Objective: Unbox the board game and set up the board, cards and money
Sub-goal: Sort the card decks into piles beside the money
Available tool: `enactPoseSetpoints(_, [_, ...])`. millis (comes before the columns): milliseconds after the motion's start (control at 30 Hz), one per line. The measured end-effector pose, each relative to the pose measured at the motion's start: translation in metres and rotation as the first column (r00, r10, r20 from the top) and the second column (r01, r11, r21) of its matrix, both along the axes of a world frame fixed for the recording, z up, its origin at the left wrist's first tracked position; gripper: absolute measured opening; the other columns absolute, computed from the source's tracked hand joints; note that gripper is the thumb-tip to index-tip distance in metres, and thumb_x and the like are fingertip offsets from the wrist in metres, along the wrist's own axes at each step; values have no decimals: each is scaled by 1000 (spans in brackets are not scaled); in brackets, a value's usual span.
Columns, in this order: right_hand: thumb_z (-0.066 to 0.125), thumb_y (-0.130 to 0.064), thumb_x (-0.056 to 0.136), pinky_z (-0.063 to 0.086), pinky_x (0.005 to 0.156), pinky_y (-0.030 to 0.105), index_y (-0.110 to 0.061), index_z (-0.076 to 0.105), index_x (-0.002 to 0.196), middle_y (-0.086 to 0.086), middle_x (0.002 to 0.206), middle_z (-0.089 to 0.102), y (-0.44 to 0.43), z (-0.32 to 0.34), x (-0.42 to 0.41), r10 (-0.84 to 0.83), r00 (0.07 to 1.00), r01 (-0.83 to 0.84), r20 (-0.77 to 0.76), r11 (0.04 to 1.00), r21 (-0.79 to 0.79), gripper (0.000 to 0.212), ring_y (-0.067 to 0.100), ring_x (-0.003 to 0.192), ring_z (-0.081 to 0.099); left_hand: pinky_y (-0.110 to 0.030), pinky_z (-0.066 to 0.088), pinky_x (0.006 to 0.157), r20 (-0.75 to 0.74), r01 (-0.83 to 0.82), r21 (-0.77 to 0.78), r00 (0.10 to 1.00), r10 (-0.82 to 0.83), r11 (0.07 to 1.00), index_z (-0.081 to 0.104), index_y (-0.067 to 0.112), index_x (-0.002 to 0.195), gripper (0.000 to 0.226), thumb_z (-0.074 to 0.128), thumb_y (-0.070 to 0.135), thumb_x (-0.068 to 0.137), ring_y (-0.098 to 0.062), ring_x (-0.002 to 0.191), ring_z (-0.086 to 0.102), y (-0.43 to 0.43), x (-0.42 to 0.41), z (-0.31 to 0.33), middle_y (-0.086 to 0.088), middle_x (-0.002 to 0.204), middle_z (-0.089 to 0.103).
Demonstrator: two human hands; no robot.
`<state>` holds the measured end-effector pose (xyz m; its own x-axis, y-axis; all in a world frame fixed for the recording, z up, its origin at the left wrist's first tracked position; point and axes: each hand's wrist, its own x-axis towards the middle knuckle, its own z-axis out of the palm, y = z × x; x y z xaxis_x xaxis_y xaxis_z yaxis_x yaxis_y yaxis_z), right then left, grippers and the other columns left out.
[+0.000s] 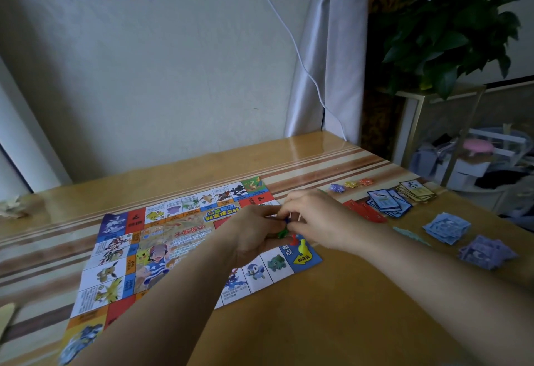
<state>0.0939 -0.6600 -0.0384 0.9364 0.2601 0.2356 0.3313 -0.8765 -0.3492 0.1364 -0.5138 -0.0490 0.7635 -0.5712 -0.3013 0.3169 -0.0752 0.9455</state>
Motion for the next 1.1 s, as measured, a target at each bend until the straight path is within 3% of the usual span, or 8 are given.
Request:
enactPoseSetpoints(167, [68,-8,80,43,62,20,-17,68,93,-12,74,54,-8,-2,-2,-133,991,136,-25,972,193,15,4,70,52,-24,57,80,57,45,42,997,-47,998,63,8,104,23,50,-7,92,-18,91,67,5,1,0,-12,103,68])
enactPoseSetpoints(267, [69,-7,80,46,61,14,-16,65,90,-9,76,58,-14,-13,-5,-163,980,191,-111,927,324,14,2,67,52,-24,58,76,153,-64,131,987,44,989,61,13,95,17,58,-2,89,-23,96,67,6,4,-10,-19,109,64])
enactPoseSetpoints(433, [75,-22,79,38,68,12,-28,64,78,-16,86,52,-10,-39,-9,-208,969,236,-134,940,248,13,-2,81,49,-11,49,56,526,-225,334,851,17,915,61,16,95,12,68,10,86,-10,67,55,-6,10,-33,0,79,55])
enactPoseSetpoints(533, [76,-35,77,37,83,28,-33,65,78,-15,89,50,-9,-50,-8,-255,964,262,-72,955,139,11,8,96,45,-12,43,55,671,-282,418,737,-84,863,61,21,93,10,68,17,87,-5,67,53,-12,13,-44,7,79,56])
enactPoseSetpoints(633, [72,-44,78,37,88,32,-33,70,88,-10,96,56,-8,-58,-6,-244,969,246,-42,969,35,15,12,99,43,-6,40,53,696,-298,462,706,-133,836,61,22,91,9,65,15,89,-6,75,55,-16,14,-48,7,85,57])
enactPoseSetpoints(767, [75,-39,77,42,89,36,-29,70,88,-9,95,53,-8,-63,-5,-243,968,249,-61,963,104,16,13,98,48,-11,44,55,665,-248,526,717,-210,814,66,18,98,11,61,11,91,-13,82,60,-20,14,-48,3,92,61])
enactPoseSetpoints(900, [80,-28,74,41,71,16,-27,63,92,-15,92,48,-16,-53,-6,-225,968,245,-110,941,233,25,2,83,48,-18,49,67,649,-213,553,717,-256,805,63,18,113,22,61,14,91,-13,91,60,-15,16,-48,0,107,62])
enactPoseSetpoints(1100, [77,-16,77,49,72,21,-23,51,131,-9,107,55,-23,-45,-2,-162,935,227,-316,957,183,61,7,86,58,-11,45,70,611,-124,634,685,-396,763,41,17,141,56,61,10,89,-9,98,57,1,16,-41,-3,131,53])
